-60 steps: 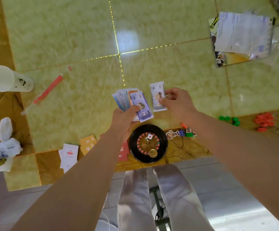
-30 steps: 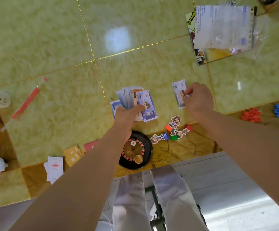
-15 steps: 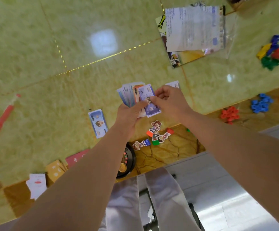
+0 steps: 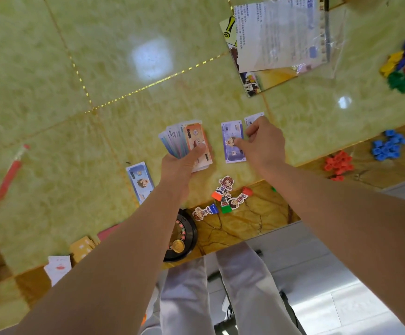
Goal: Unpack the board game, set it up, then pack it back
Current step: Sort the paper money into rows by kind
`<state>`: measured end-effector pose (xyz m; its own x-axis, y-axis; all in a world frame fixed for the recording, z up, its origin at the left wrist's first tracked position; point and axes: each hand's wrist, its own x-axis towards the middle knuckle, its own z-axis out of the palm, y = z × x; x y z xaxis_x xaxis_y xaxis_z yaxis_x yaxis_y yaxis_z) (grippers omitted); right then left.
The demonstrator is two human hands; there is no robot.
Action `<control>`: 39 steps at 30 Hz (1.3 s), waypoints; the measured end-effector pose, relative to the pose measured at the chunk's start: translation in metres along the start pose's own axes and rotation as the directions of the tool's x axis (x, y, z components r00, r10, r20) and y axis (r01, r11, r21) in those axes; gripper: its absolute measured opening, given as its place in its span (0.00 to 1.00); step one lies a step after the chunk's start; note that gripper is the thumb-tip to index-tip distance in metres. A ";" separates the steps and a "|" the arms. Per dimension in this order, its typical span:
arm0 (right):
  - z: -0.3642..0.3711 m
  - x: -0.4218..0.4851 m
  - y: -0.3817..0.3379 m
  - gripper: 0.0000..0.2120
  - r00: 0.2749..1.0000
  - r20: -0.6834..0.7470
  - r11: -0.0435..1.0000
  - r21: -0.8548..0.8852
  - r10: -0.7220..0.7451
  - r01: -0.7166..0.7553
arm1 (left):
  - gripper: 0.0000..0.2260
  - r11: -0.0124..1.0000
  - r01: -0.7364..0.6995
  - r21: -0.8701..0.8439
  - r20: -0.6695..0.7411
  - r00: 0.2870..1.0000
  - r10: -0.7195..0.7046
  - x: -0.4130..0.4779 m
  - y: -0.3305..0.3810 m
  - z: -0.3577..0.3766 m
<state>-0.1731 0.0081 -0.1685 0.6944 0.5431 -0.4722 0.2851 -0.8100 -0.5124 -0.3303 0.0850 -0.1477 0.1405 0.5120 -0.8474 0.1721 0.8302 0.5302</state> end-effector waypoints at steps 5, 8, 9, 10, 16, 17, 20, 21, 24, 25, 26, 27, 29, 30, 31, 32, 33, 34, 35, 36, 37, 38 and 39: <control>-0.013 0.011 0.007 0.15 1.000 -0.023 0.997 -0.073 -0.019 0.017 | 0.08 0.997 0.059 -0.041 -0.013 0.998 -0.060 -0.001 0.003 0.010; -0.020 0.010 0.008 0.08 0.995 -0.015 0.995 0.027 -0.098 0.098 | 0.09 0.996 0.082 -0.042 0.005 0.997 -0.082 -0.002 0.004 0.015; -0.020 0.008 0.005 0.06 0.991 -0.009 0.988 0.085 -0.131 0.131 | 0.09 0.996 0.083 -0.044 0.011 0.997 -0.083 -0.002 0.005 0.016; -0.019 0.004 0.000 0.05 0.989 0.021 0.978 0.152 -0.144 0.139 | 0.09 0.995 0.085 -0.044 0.014 0.996 -0.084 -0.002 0.005 0.017; -0.005 -0.016 -0.029 0.06 0.912 0.378 0.937 0.349 -0.159 0.019 | 0.05 0.994 0.083 -0.069 0.058 0.995 -0.079 -0.004 0.009 0.012; -0.003 -0.016 -0.031 0.06 0.912 0.379 0.929 0.370 -0.156 0.005 | 0.04 0.993 0.081 -0.082 0.076 0.994 -0.075 -0.005 0.010 0.009; 0.004 -0.018 -0.038 0.08 0.922 0.368 0.922 0.385 -0.120 -0.034 | 0.03 0.990 0.076 -0.115 0.093 0.994 -0.066 -0.005 0.012 -0.003; 0.006 -0.019 -0.041 0.09 0.929 0.355 0.920 0.390 -0.104 -0.046 | 0.04 0.989 0.072 -0.131 0.083 0.995 -0.061 -0.006 0.012 -0.008; 0.015 -0.025 -0.049 0.08 0.940 0.337 0.912 0.400 -0.058 -0.087 | 0.09 0.991 0.037 -0.132 0.015 0.999 -0.036 -0.007 0.012 -0.029; 0.021 -0.029 -0.054 0.07 0.937 0.344 0.912 0.399 -0.057 -0.091 | 0.08 0.993 0.010 -0.117 -0.017 1.000 -0.012 -0.008 0.012 -0.042; 0.024 -0.032 -0.055 0.07 0.937 0.344 0.915 0.394 -0.054 -0.092 | 0.06 0.995 -0.018 -0.099 -0.053 0.998 0.013 -0.008 0.012 -0.050; 0.030 -0.034 -0.056 0.07 0.938 0.343 0.923 0.375 -0.052 -0.086 | 0.06 0.995 -0.044 -0.093 -0.092 0.995 0.036 -0.009 0.011 -0.060; 0.047 -0.043 -0.062 0.05 0.935 0.352 0.963 0.266 -0.049 -0.049 | 0.07 0.991 -0.087 -0.100 -0.159 0.985 0.070 -0.010 0.012 -0.085; 0.054 -0.047 -0.065 0.03 0.931 0.361 0.983 0.182 -0.045 -0.023 | 0.07 0.990 -0.096 -0.103 -0.184 0.980 0.076 -0.012 0.012 -0.095; 0.060 -0.051 -0.066 0.02 0.928 0.370 0.995 0.103 -0.043 0.005 | 0.06 0.990 -0.096 -0.105 -0.198 0.977 0.073 -0.013 0.011 -0.103; 0.067 -0.056 -0.070 0.03 0.923 0.381 0.998 0.045 -0.047 0.032 | 0.06 0.990 -0.093 -0.103 -0.206 0.976 0.070 -0.014 0.011 -0.112; 0.072 -0.060 -0.071 0.04 0.922 0.386 0.999 0.001 -0.045 0.048 | 0.06 0.992 -0.084 -0.097 -0.200 0.978 0.063 -0.015 0.011 -0.116; 0.077 -0.064 -0.073 0.04 0.926 0.376 0.998 -0.037 -0.041 0.059 | 0.06 0.992 -0.079 -0.097 -0.190 0.980 0.059 -0.016 0.011 -0.121; 0.081 -0.066 -0.074 0.03 0.935 0.352 0.996 -0.072 -0.027 0.056 | 0.07 0.992 -0.074 -0.104 -0.177 0.983 0.055 -0.016 0.010 -0.123; 0.085 -0.069 -0.075 0.03 0.948 0.319 0.993 -0.107 -0.007 0.043 | 0.07 0.991 -0.070 -0.113 -0.166 0.985 0.051 -0.017 0.009 -0.126; 0.087 -0.070 -0.075 0.03 0.958 0.285 0.991 -0.129 0.018 0.020 | 0.08 0.991 -0.063 -0.118 -0.154 0.987 0.045 -0.017 0.008 -0.126; 0.089 -0.071 -0.075 0.04 0.965 0.259 0.990 -0.142 0.035 0.002 | 0.10 0.990 -0.056 -0.126 -0.141 0.989 0.038 -0.017 0.007 -0.127; 0.089 -0.071 -0.074 0.04 0.969 0.242 0.989 -0.149 0.042 -0.005 | 0.10 0.990 -0.048 -0.136 -0.125 0.992 0.031 -0.017 0.007 -0.126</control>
<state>-0.3025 0.0496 -0.1609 0.5252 0.5460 -0.6527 0.3767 -0.8369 -0.3971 -0.4541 0.1097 -0.1331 0.0230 0.5610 -0.8275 0.0314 0.8269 0.5614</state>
